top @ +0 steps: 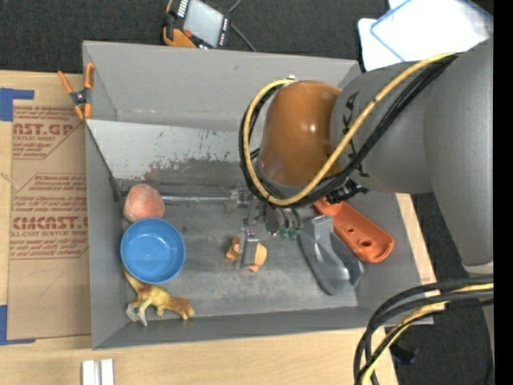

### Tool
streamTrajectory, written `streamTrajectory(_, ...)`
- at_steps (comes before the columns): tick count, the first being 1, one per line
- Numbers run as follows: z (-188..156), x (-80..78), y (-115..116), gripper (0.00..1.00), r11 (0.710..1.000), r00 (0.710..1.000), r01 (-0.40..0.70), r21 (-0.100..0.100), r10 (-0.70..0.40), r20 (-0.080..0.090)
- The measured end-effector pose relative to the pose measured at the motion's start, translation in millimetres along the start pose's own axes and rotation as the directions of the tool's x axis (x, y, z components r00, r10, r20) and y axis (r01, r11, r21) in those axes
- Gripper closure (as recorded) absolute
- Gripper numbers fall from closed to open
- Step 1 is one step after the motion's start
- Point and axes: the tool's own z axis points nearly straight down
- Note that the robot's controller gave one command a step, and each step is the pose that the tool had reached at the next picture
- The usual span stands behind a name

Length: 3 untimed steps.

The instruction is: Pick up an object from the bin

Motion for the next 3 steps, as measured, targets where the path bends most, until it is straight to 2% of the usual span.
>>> streamTrajectory(1, 0.0, 0.0, 0.0, 0.0, 1.0, 1.0, 0.0, 0.0, 0.0, 0.0)
streamTrajectory(2, 74.7, 18.4, -62.0, 0.0, 0.983, 0.983, 0.183, 0.001, -0.183, -0.003)
streamTrajectory(3, 65.8, 58.6, -65.7, 1.0, 0.971, 0.971, 0.239, 0.0, -0.239, 0.004)
